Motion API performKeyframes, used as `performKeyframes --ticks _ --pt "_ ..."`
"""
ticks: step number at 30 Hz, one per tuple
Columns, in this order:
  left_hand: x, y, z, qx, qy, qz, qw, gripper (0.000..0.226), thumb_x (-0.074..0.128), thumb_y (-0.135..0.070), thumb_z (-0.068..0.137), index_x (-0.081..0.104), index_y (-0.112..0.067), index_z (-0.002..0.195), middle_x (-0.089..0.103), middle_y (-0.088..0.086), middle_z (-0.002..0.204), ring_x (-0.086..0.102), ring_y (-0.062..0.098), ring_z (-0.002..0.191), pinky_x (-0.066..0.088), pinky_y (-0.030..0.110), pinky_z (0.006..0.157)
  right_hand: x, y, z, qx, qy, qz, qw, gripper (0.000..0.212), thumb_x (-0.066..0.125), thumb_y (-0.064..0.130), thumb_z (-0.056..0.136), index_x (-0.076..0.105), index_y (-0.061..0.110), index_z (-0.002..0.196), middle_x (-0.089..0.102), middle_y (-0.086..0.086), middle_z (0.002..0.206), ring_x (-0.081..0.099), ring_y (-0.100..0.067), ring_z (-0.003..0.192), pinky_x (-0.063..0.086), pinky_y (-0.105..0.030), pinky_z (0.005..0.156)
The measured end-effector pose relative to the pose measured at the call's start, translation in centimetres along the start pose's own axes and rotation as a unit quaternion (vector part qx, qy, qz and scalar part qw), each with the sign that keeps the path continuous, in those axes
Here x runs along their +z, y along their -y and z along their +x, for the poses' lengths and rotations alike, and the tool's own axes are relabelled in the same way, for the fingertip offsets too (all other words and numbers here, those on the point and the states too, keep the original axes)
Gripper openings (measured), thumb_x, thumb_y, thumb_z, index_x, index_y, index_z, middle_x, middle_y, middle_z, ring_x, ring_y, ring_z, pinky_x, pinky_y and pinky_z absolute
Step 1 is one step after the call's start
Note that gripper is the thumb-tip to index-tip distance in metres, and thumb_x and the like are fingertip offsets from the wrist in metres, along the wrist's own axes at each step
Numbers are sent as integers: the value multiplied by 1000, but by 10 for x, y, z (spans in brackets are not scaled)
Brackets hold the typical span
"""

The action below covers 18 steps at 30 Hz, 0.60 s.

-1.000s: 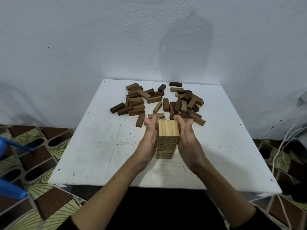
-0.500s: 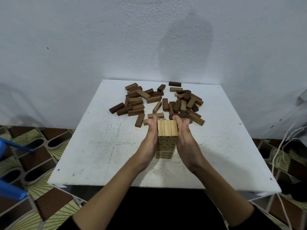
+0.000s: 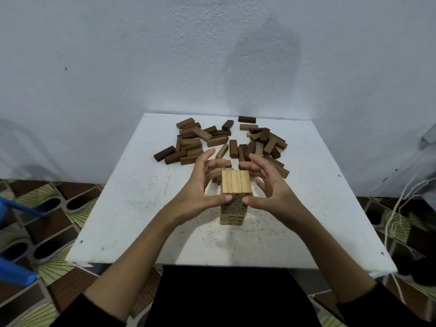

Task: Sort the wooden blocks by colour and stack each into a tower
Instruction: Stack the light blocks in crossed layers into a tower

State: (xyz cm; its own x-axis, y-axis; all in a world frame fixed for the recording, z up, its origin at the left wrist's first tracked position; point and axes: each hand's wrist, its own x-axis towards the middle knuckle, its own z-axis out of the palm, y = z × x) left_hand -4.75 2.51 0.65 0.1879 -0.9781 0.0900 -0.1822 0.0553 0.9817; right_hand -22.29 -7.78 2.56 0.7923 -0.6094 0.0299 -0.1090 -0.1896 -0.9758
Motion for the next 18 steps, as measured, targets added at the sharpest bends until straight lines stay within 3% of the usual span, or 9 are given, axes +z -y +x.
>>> performKeyframes --ticks 4,6,9,13,18 --pt "-1 1 5 13 4 28 1000 105 80 -26 67 13 -27 147 48 -2 133 42 10 132 30 24 111 -2 0 2 -15 3 -47 999 86 76 25 65 29 35 136 49 12 130 47 11 114 35 2 83" --pt "0 3 6 17 3 34 999 104 80 -20 68 13 -25 148 50 1 131 42 10 132 31 21 110 -2 -1 4 -16 0 -57 998 84 77 25 65 31 40 134 51 13 128 46 6 119 35 1 85" --pt "1 3 7 15 -3 34 999 106 81 -31 65 15 -27 148 52 0 129 43 9 131 32 17 107 -3 -4 6 -20 -3 -74 997 81 78 22 69 32 45 131 52 16 125 43 -4 125 35 -6 94" --pt "2 2 7 16 -11 26 999 105 82 -30 64 16 -28 147 52 3 127 47 9 127 34 14 104 -3 -5 5 -35 -5 -84 996 80 76 25 68 34 38 135 52 14 122 44 -6 125 34 -22 104" --pt "5 1 7 22 -12 26 999 103 81 -26 67 17 -26 147 52 2 124 47 9 126 34 14 103 -1 -4 6 -42 -7 -87 995 78 74 26 68 35 34 136 52 10 122 45 -9 123 40 -22 99"
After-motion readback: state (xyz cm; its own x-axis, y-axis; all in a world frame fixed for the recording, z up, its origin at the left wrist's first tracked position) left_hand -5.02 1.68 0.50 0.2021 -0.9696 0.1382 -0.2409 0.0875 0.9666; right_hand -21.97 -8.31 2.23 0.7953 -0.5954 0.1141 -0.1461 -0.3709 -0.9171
